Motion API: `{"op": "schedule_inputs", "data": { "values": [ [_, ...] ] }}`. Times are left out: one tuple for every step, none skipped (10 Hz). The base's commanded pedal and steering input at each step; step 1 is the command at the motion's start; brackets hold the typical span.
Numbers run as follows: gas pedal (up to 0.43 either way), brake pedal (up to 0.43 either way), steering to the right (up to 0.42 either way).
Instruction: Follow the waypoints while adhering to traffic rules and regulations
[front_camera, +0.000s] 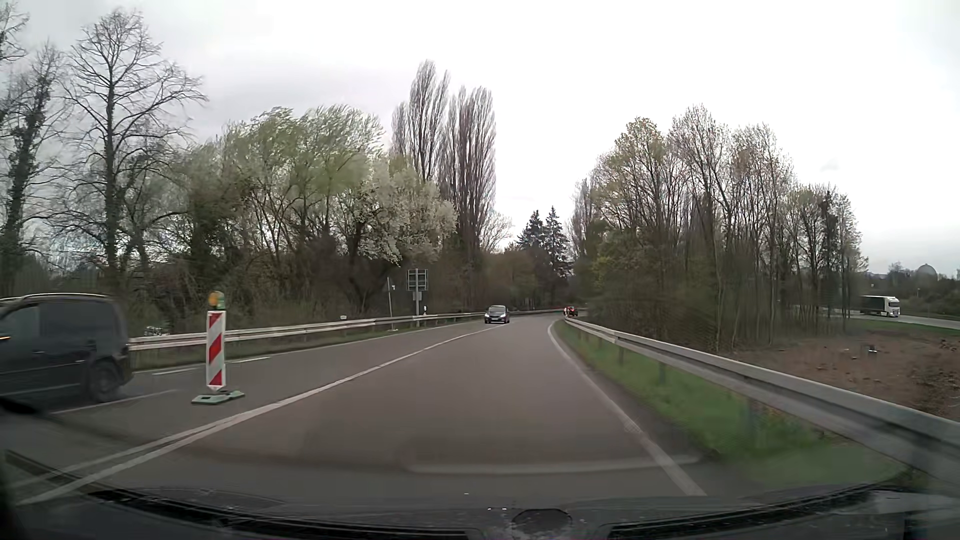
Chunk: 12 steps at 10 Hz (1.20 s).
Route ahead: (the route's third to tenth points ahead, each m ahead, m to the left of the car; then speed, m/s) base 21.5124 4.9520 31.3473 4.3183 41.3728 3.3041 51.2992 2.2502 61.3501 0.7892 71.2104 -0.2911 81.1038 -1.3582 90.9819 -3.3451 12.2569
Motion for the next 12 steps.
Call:
{"op": "schedule_inputs", "data": {
  "values": [
    [0.067, 0.000, 0.012],
    [0.067, 0.000, 0.012],
    [0.067, 0.000, 0.012],
    [0.067, 0.000, 0.012],
    [0.067, 0.000, 0.013],
    [0.067, 0.000, 0.013],
    [0.067, 0.000, 0.011],
    [0.067, 0.000, 0.010],
    [0.067, 0.000, 0.010],
    [0.067, 0.000, 0.009],
    [0.067, 0.000, 0.010],
    [0.067, 0.000, 0.007]
  ]
}}
